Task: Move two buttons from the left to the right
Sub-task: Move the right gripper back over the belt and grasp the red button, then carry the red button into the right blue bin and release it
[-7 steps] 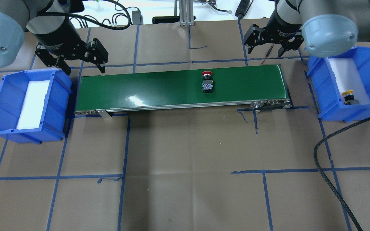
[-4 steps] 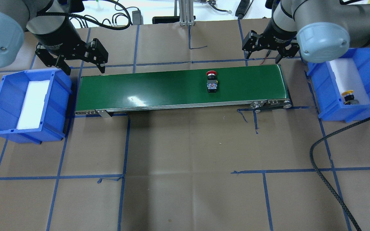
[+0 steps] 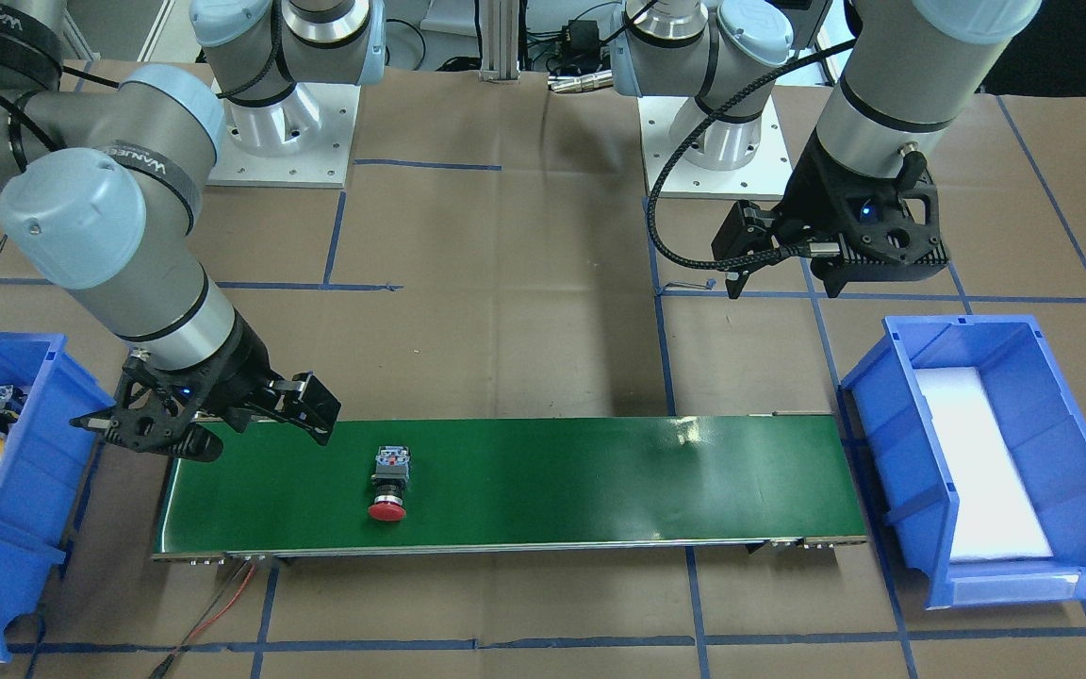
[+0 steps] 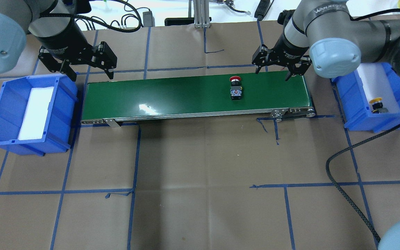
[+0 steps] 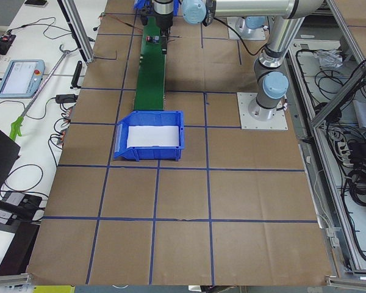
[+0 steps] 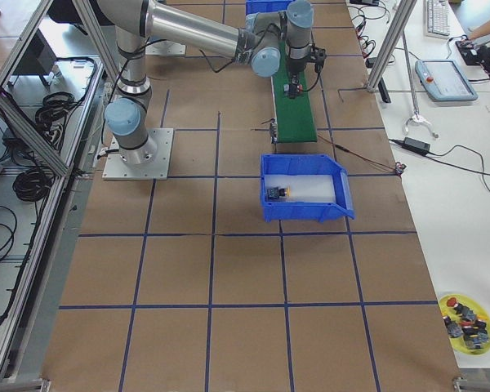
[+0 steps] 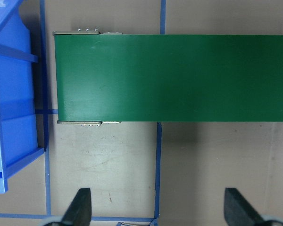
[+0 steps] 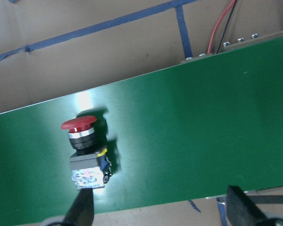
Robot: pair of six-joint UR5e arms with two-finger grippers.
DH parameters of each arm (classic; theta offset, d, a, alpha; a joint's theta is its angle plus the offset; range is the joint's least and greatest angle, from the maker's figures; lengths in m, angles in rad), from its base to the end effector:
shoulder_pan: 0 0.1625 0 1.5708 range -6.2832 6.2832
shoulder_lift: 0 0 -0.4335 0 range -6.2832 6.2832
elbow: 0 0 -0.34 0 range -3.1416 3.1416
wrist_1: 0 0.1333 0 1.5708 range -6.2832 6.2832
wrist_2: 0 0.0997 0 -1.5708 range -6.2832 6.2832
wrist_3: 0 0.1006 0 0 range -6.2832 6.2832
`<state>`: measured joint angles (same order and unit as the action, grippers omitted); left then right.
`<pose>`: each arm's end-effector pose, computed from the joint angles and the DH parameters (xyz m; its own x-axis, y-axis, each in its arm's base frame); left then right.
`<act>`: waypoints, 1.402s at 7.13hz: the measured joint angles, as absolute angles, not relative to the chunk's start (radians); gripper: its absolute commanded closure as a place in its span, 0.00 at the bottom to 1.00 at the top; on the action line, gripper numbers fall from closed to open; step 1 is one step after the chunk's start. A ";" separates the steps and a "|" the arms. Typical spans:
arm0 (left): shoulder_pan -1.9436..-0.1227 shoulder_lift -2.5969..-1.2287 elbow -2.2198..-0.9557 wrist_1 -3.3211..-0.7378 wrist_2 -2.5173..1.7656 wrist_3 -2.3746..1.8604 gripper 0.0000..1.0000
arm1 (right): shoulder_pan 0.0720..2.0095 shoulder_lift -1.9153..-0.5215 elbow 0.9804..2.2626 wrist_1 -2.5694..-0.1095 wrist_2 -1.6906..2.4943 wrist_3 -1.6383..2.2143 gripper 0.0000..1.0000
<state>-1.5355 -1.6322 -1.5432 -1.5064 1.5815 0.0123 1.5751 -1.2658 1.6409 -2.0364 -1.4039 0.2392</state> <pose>-0.1156 -0.4735 0.4862 -0.9997 -0.0233 -0.0111 -0.0230 0.9993 -0.0304 0.1524 -0.5541 0.3616 -0.9590 0.2172 -0.1821 0.2295 0.9721 -0.0486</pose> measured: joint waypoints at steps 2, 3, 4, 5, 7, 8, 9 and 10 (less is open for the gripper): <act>-1.535 -1.632 -1.543 -1.506 1.582 0.012 0.00 | 1.619 -1.218 1.640 -2.106 -1.401 0.297 0.00; -1.536 -1.632 -1.543 -1.506 1.582 0.012 0.00 | 1.628 -1.201 1.640 -2.119 -1.402 0.304 0.00; -1.535 -1.632 -1.543 -1.506 1.582 0.012 0.00 | 1.631 -1.188 1.640 -2.124 -1.406 0.305 0.00; -1.536 -1.632 -1.543 -1.506 1.582 0.012 0.00 | 1.632 -1.176 1.639 -2.125 -1.411 0.304 0.00; -1.535 -1.632 -1.543 -1.505 1.582 0.012 0.00 | 1.632 -1.147 1.635 -2.130 -1.416 0.304 0.00; -1.536 -1.632 -1.543 -1.505 1.582 0.012 0.00 | 1.632 -1.134 1.636 -2.131 -1.418 0.303 0.03; -1.536 -1.632 -1.543 -1.505 1.582 0.012 0.00 | 1.632 -1.121 1.637 -2.132 -1.427 0.303 0.21; -1.535 -1.632 -1.543 -1.505 1.582 0.012 0.00 | 1.632 -1.111 1.637 -2.130 -1.458 0.300 0.45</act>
<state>-1.5355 -1.6321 -1.5432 -1.5048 1.5815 0.0120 1.6321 -1.1112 1.6374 -2.1304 -1.4584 0.2998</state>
